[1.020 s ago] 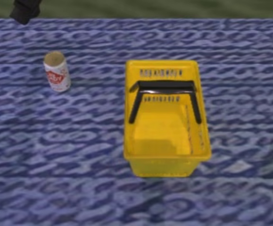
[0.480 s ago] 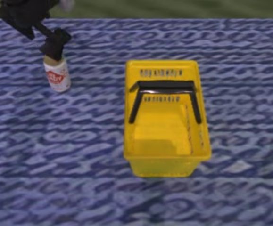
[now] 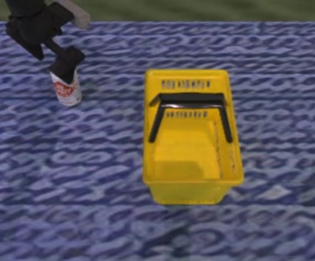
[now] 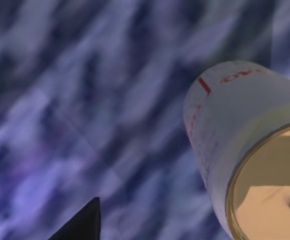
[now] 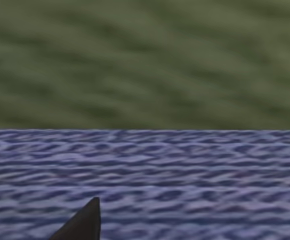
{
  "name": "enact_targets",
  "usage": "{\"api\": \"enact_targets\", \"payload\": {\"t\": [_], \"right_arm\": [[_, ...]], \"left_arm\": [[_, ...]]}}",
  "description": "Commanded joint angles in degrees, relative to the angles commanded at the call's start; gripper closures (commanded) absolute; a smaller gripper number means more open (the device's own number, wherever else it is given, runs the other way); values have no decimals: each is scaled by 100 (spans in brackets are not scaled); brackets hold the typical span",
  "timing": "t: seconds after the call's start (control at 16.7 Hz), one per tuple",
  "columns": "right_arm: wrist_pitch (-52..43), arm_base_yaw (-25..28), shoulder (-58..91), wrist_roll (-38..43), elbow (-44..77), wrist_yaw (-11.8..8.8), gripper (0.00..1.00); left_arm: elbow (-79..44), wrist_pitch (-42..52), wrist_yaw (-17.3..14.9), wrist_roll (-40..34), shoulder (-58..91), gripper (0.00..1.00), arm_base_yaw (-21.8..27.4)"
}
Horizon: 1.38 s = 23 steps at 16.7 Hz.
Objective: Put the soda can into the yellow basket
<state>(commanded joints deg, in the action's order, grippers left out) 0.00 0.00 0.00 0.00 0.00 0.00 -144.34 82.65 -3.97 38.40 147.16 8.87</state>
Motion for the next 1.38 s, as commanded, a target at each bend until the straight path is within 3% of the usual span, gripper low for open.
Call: {"api": "enact_targets", "payload": {"t": [0.6, 0.84, 1.38], "right_arm": [[0, 0, 0, 0, 0, 0, 0], [0, 0, 0, 0, 0, 0, 0], [0, 0, 0, 0, 0, 0, 0]], "left_arm": [[1155, -1132, 3, -29, -25, 0, 29], [1178, -1156, 3, -30, -24, 0, 30], [1178, -1156, 3, -30, -24, 68, 30]]}}
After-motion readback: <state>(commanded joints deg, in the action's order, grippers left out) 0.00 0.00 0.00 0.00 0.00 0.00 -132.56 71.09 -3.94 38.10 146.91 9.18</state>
